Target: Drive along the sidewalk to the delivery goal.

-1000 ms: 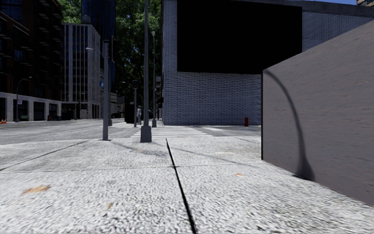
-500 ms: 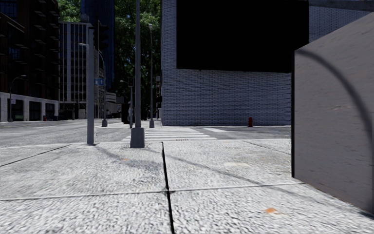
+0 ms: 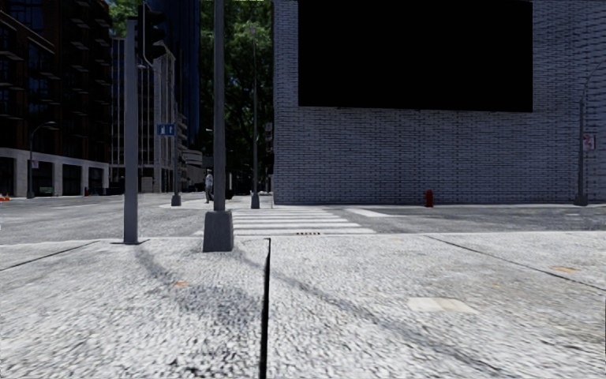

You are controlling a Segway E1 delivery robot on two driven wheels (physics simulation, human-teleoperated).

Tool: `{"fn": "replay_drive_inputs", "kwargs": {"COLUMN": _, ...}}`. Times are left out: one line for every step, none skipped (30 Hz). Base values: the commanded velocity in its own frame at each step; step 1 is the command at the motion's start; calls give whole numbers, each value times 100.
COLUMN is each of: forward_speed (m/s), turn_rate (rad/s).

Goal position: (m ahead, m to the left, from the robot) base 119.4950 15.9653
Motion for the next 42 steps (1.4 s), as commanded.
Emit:
{"fn": "replay_drive_inputs", "kwargs": {"forward_speed": 200, "turn_rate": 0}}
{"fn": "replay_drive_inputs", "kwargs": {"forward_speed": 200, "turn_rate": 0}}
{"fn": "replay_drive_inputs", "kwargs": {"forward_speed": 200, "turn_rate": 0}}
{"fn": "replay_drive_inputs", "kwargs": {"forward_speed": 200, "turn_rate": 0}}
{"fn": "replay_drive_inputs", "kwargs": {"forward_speed": 200, "turn_rate": 0}}
{"fn": "replay_drive_inputs", "kwargs": {"forward_speed": 200, "turn_rate": 0}}
{"fn": "replay_drive_inputs", "kwargs": {"forward_speed": 200, "turn_rate": 0}}
{"fn": "replay_drive_inputs", "kwargs": {"forward_speed": 200, "turn_rate": 0}}
{"fn": "replay_drive_inputs", "kwargs": {"forward_speed": 200, "turn_rate": 0}}
{"fn": "replay_drive_inputs", "kwargs": {"forward_speed": 200, "turn_rate": 0}}
{"fn": "replay_drive_inputs", "kwargs": {"forward_speed": 200, "turn_rate": 0}}
{"fn": "replay_drive_inputs", "kwargs": {"forward_speed": 200, "turn_rate": 0}}
{"fn": "replay_drive_inputs", "kwargs": {"forward_speed": 200, "turn_rate": 0}}
{"fn": "replay_drive_inputs", "kwargs": {"forward_speed": 200, "turn_rate": 0}}
{"fn": "replay_drive_inputs", "kwargs": {"forward_speed": 200, "turn_rate": 0}}
{"fn": "replay_drive_inputs", "kwargs": {"forward_speed": 200, "turn_rate": 0}}
{"fn": "replay_drive_inputs", "kwargs": {"forward_speed": 200, "turn_rate": 0}}
{"fn": "replay_drive_inputs", "kwargs": {"forward_speed": 200, "turn_rate": 0}}
{"fn": "replay_drive_inputs", "kwargs": {"forward_speed": 200, "turn_rate": 0}}
{"fn": "replay_drive_inputs", "kwargs": {"forward_speed": 200, "turn_rate": 0}}
{"fn": "replay_drive_inputs", "kwargs": {"forward_speed": 200, "turn_rate": 0}}
{"fn": "replay_drive_inputs", "kwargs": {"forward_speed": 200, "turn_rate": 0}}
{"fn": "replay_drive_inputs", "kwargs": {"forward_speed": 200, "turn_rate": 0}}
{"fn": "replay_drive_inputs", "kwargs": {"forward_speed": 200, "turn_rate": 0}}
{"fn": "replay_drive_inputs", "kwargs": {"forward_speed": 200, "turn_rate": 0}}
{"fn": "replay_drive_inputs", "kwargs": {"forward_speed": 200, "turn_rate": 0}}
{"fn": "replay_drive_inputs", "kwargs": {"forward_speed": 200, "turn_rate": 0}}
{"fn": "replay_drive_inputs", "kwargs": {"forward_speed": 200, "turn_rate": 0}}
{"fn": "replay_drive_inputs", "kwargs": {"forward_speed": 200, "turn_rate": 0}}
{"fn": "replay_drive_inputs", "kwargs": {"forward_speed": 200, "turn_rate": 0}}
{"fn": "replay_drive_inputs", "kwargs": {"forward_speed": 200, "turn_rate": 0}}
{"fn": "replay_drive_inputs", "kwargs": {"forward_speed": 200, "turn_rate": 0}}
{"fn": "replay_drive_inputs", "kwargs": {"forward_speed": 200, "turn_rate": 6}}
{"fn": "replay_drive_inputs", "kwargs": {"forward_speed": 200, "turn_rate": 12}}
{"fn": "replay_drive_inputs", "kwargs": {"forward_speed": 200, "turn_rate": 15}}
{"fn": "replay_drive_inputs", "kwargs": {"forward_speed": 200, "turn_rate": 15}}
{"fn": "replay_drive_inputs", "kwargs": {"forward_speed": 200, "turn_rate": 16}}
{"fn": "replay_drive_inputs", "kwargs": {"forward_speed": 200, "turn_rate": 15}}
{"fn": "replay_drive_inputs", "kwargs": {"forward_speed": 200, "turn_rate": 4}}
{"fn": "replay_drive_inputs", "kwargs": {"forward_speed": 200, "turn_rate": 4}}
{"fn": "replay_drive_inputs", "kwargs": {"forward_speed": 200, "turn_rate": 0}}
{"fn": "replay_drive_inputs", "kwargs": {"forward_speed": 200, "turn_rate": 0}}
